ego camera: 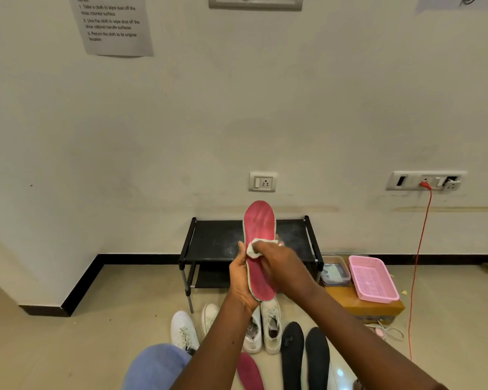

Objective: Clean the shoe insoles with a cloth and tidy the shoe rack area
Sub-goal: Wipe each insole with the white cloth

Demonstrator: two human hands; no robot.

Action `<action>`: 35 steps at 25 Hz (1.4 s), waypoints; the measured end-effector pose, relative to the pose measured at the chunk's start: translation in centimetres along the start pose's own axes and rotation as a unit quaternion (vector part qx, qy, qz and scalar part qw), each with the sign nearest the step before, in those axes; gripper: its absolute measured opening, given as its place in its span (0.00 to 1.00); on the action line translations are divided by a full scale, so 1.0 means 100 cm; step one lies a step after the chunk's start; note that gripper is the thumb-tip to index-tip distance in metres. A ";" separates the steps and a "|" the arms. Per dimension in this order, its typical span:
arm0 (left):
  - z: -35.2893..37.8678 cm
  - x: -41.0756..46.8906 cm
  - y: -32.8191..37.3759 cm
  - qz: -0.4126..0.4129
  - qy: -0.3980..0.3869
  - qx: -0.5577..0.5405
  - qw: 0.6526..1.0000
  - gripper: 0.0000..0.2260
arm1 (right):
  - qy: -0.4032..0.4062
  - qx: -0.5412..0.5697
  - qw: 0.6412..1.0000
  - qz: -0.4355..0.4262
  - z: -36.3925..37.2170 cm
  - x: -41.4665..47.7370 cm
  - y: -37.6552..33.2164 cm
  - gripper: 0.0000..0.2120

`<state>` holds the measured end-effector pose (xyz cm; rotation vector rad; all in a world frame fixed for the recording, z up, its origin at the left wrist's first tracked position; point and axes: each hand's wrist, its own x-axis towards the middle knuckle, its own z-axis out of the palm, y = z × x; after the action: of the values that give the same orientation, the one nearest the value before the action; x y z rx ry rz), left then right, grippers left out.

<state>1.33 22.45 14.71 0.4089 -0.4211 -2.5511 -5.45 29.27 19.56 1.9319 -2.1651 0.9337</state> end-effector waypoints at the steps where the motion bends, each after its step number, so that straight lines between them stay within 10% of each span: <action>1: 0.000 0.001 0.000 -0.005 -0.003 -0.006 1.000 0.30 | -0.013 -0.018 1.000 -0.013 0.005 -0.004 -0.003 0.07; 16: -0.009 0.004 0.006 0.002 -0.008 -0.012 1.000 0.32 | -0.019 -0.014 0.986 -0.167 0.006 -0.010 0.008 0.10; 22: 0.003 -0.002 -0.003 0.010 0.024 -0.028 0.999 0.22 | -0.076 -0.012 0.997 -0.008 -0.005 0.018 0.000 0.12; 35: -0.002 0.003 0.012 -0.016 0.022 -0.028 0.999 0.29 | -0.041 0.116 0.992 -0.026 -0.001 -0.036 0.001 0.14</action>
<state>1.68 21.30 14.93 0.4539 -0.3271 -2.5739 -4.84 32.44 17.96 2.1539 -2.1204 1.1615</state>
